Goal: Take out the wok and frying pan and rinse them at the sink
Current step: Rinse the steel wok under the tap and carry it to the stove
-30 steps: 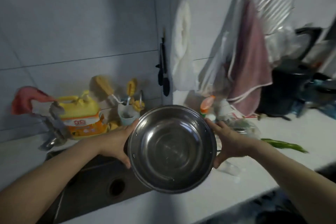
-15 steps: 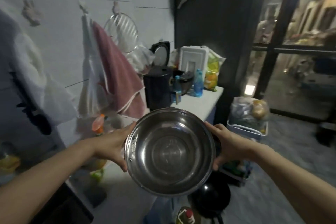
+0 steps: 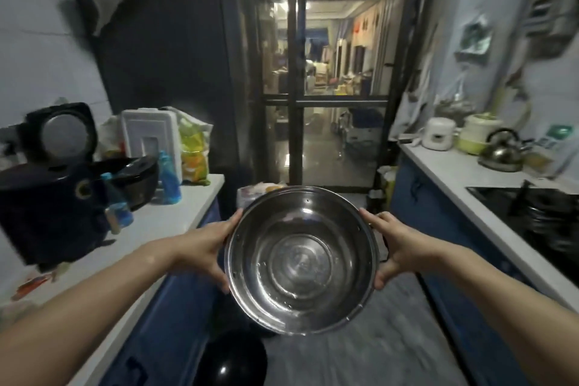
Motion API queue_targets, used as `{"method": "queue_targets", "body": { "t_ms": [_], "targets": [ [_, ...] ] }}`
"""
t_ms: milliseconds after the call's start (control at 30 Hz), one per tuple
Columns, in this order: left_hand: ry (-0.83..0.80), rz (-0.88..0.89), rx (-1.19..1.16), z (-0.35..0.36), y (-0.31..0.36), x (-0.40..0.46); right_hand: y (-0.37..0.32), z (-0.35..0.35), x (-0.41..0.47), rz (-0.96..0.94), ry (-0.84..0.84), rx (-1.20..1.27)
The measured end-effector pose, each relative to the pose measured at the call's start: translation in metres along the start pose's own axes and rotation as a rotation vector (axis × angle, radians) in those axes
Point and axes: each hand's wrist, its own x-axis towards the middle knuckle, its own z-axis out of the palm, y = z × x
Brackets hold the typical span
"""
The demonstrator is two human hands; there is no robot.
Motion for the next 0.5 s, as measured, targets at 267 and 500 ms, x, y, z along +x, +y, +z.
{"method": "queue_targets", "body": {
  "t_ms": [267,500],
  "targets": [
    [-0.103,0.201,-0.059,0.014,0.078,0.213,0.152,-0.089,-0.030,0.247,0.082,0.035],
    [-0.159,0.319,-0.041,0.017,0.102,0.361,0.246,-0.128,-0.008,0.344,0.147,0.080]
  ]
}}
